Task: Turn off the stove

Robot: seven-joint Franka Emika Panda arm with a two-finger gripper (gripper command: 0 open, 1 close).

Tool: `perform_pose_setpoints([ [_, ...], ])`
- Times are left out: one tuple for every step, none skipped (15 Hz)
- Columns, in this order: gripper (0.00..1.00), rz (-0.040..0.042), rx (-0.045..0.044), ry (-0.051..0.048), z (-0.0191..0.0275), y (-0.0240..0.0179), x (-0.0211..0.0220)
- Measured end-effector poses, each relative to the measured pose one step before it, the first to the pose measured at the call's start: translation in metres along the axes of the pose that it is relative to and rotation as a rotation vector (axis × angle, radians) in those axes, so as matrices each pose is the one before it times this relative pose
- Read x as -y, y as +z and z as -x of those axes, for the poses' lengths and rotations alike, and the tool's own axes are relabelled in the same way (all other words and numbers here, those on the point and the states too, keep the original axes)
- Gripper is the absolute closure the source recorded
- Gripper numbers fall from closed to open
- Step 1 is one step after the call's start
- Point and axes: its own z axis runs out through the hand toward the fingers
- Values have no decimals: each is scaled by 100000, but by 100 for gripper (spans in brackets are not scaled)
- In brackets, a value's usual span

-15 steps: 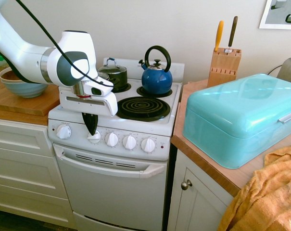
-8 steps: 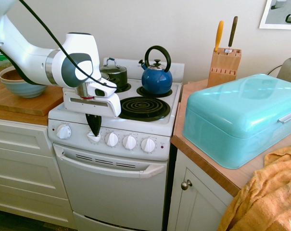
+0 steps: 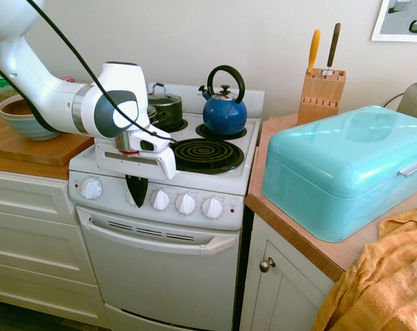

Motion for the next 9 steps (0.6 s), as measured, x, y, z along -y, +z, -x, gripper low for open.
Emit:
perform_pose_setpoints([
  [100,-1901,2011,249,-20,41,-120],
  [100,-1562,1526,-108,-130,46,-238],
  [100,-1006,1057,-39,-114,20,-175],
  [100,-276,301,73,-60,9,-87],
  [100,273,-313,327,-33,-49,-134],
  [100,234,-930,700,49,-225,-224],
  [100,342,-1173,934,151,-403,-639],
  [100,121,-1246,761,296,-629,-1092],
  [100,-627,-1341,583,440,-957,-1215],
])
